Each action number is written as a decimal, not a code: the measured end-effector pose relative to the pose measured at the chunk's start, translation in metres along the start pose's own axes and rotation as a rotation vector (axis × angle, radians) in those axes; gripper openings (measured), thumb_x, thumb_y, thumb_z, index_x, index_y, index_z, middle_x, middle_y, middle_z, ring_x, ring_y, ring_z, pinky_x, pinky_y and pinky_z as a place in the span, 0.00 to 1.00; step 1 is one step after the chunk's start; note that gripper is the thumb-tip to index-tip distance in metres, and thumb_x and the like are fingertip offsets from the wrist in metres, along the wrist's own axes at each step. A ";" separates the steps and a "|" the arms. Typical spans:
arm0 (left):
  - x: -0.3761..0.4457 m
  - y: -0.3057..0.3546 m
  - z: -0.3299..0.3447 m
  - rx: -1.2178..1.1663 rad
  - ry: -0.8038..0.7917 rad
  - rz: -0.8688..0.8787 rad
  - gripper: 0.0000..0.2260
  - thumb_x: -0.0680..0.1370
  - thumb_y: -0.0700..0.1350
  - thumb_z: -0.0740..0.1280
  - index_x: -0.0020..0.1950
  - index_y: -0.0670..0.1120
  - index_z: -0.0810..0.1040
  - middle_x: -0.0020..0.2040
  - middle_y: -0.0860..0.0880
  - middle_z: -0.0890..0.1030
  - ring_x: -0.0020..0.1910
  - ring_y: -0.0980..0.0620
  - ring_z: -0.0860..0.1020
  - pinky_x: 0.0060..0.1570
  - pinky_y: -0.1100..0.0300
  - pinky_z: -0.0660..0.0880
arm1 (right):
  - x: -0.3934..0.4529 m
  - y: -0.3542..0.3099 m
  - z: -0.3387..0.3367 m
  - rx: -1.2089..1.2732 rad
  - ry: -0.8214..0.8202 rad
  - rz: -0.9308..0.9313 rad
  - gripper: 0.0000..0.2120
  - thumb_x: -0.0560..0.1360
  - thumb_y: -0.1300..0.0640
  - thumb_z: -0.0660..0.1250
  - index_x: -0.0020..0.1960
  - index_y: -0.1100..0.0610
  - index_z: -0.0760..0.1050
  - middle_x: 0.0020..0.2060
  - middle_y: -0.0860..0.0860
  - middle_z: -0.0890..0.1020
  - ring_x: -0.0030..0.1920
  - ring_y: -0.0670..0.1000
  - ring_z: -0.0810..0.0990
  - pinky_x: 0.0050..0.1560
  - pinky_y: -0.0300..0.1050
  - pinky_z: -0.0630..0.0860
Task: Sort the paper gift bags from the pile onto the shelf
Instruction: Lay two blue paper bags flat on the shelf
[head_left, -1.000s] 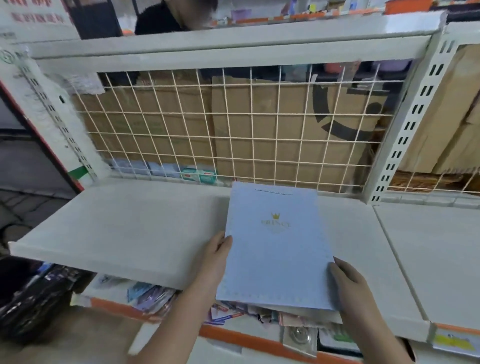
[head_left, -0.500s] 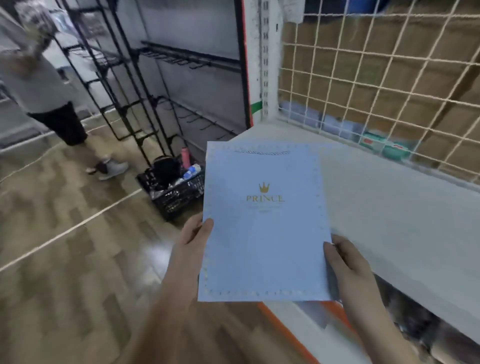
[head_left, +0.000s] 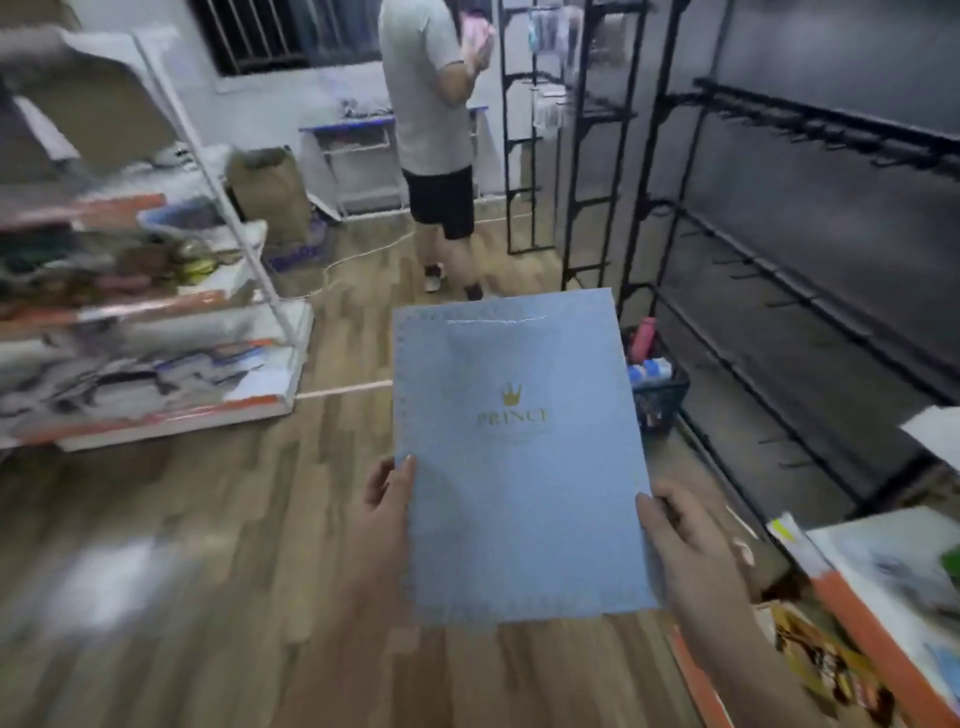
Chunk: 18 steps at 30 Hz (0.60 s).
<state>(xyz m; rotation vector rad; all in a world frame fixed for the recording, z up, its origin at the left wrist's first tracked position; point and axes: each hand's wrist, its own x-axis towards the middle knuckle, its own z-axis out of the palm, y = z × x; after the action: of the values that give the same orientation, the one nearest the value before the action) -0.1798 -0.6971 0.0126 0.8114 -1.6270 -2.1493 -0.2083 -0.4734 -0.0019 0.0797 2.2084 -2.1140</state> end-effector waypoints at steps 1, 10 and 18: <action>0.014 0.007 -0.018 0.003 0.013 0.007 0.06 0.79 0.46 0.63 0.42 0.50 0.76 0.35 0.51 0.81 0.29 0.57 0.78 0.32 0.60 0.75 | 0.012 -0.002 0.025 0.018 -0.050 0.000 0.08 0.78 0.59 0.59 0.51 0.55 0.77 0.41 0.54 0.81 0.43 0.51 0.79 0.38 0.34 0.73; 0.178 0.068 -0.160 -0.101 0.326 0.113 0.09 0.79 0.44 0.62 0.42 0.48 0.79 0.37 0.48 0.84 0.37 0.46 0.81 0.43 0.49 0.77 | 0.143 -0.011 0.270 0.089 -0.462 0.024 0.08 0.78 0.61 0.59 0.50 0.56 0.77 0.41 0.51 0.84 0.37 0.43 0.80 0.34 0.33 0.75; 0.301 0.130 -0.283 -0.153 0.671 0.180 0.10 0.79 0.44 0.62 0.38 0.46 0.74 0.30 0.54 0.81 0.29 0.56 0.79 0.32 0.60 0.74 | 0.225 -0.048 0.502 -0.022 -0.760 0.027 0.09 0.78 0.62 0.59 0.50 0.56 0.77 0.44 0.55 0.83 0.42 0.47 0.79 0.43 0.43 0.75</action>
<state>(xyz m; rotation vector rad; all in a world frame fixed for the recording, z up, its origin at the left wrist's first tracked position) -0.2533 -1.1236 0.0097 1.1282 -1.1236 -1.6018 -0.4241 -0.9819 0.0030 -0.5876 1.7422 -1.6933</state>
